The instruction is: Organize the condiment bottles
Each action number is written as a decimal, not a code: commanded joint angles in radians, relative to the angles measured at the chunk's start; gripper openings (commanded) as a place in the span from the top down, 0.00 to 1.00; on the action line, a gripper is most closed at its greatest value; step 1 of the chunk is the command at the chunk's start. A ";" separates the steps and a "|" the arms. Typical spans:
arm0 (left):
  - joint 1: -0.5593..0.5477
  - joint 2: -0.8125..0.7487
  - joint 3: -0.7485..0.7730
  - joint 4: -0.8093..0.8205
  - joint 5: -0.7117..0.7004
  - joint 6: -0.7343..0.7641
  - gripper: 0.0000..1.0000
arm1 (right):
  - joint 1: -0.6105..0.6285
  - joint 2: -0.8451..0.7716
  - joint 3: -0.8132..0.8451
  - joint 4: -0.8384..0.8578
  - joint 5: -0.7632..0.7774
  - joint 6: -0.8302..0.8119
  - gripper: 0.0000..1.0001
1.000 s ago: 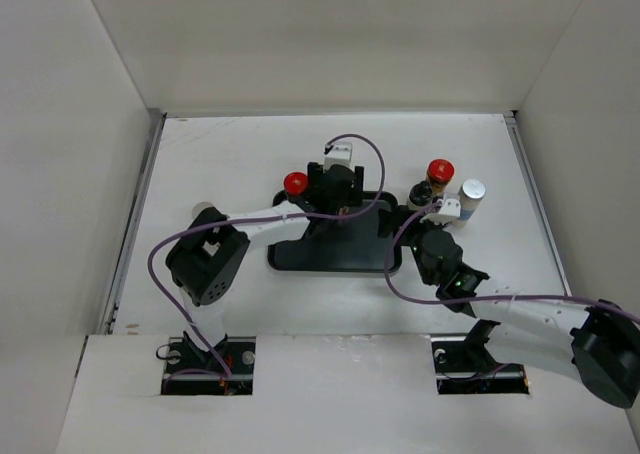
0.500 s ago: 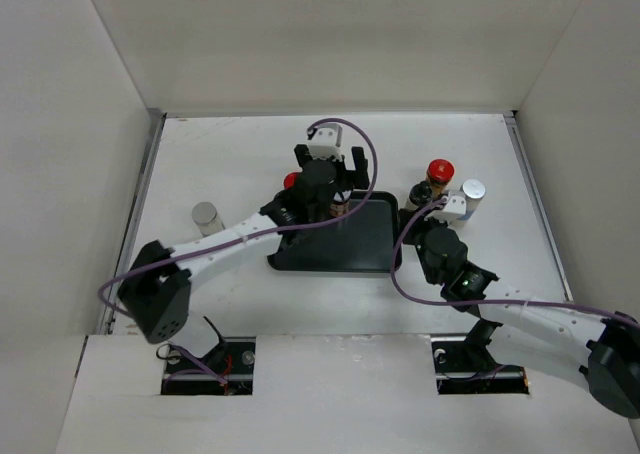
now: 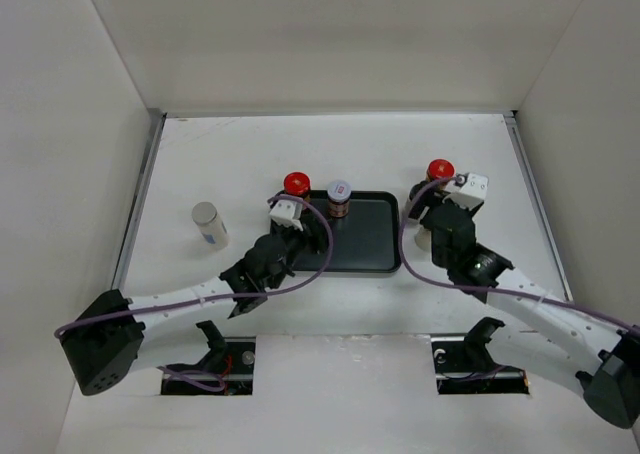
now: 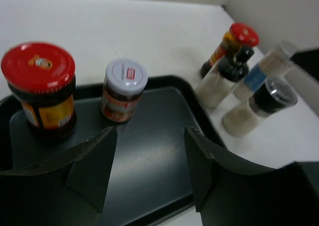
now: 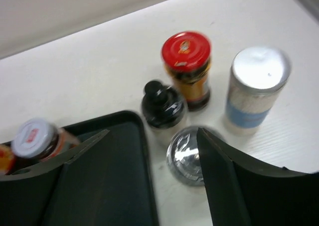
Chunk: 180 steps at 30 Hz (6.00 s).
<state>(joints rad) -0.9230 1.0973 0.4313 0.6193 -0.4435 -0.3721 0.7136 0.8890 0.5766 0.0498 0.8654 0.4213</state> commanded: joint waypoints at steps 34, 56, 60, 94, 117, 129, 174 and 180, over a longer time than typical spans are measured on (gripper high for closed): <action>0.128 -0.162 -0.195 0.255 0.052 -0.083 0.33 | -0.484 0.709 0.654 -0.288 -0.466 -0.199 0.00; 0.187 -0.172 -0.207 0.232 0.071 -0.125 0.28 | -0.506 0.823 0.721 -0.318 -0.496 -0.179 0.30; 0.200 -0.165 -0.207 0.230 0.072 -0.126 0.22 | -0.504 0.771 0.749 -0.245 -0.444 -0.161 0.40; 0.223 -0.126 -0.213 0.240 0.058 -0.126 0.15 | -0.079 0.654 0.534 -0.002 -0.411 -0.188 0.41; 0.206 -0.234 0.012 -0.251 -0.237 -0.088 0.09 | -0.029 0.521 0.338 0.169 -0.279 -0.081 0.00; 0.387 -0.280 0.239 -0.848 -0.497 -0.160 0.02 | 0.250 0.144 -0.019 0.335 -0.183 -0.024 0.00; 0.111 -0.074 0.359 -0.695 -0.271 -0.125 0.59 | 0.192 0.146 -0.132 0.435 -0.178 -0.026 0.00; 0.076 0.015 0.310 -0.627 -0.267 -0.117 0.59 | 0.197 0.105 -0.130 0.404 -0.157 -0.021 0.00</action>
<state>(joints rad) -0.8379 1.1080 0.7452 -0.1478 -0.6960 -0.5014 0.9108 1.0321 0.4423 0.4305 0.6697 0.3931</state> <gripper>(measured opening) 0.564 0.999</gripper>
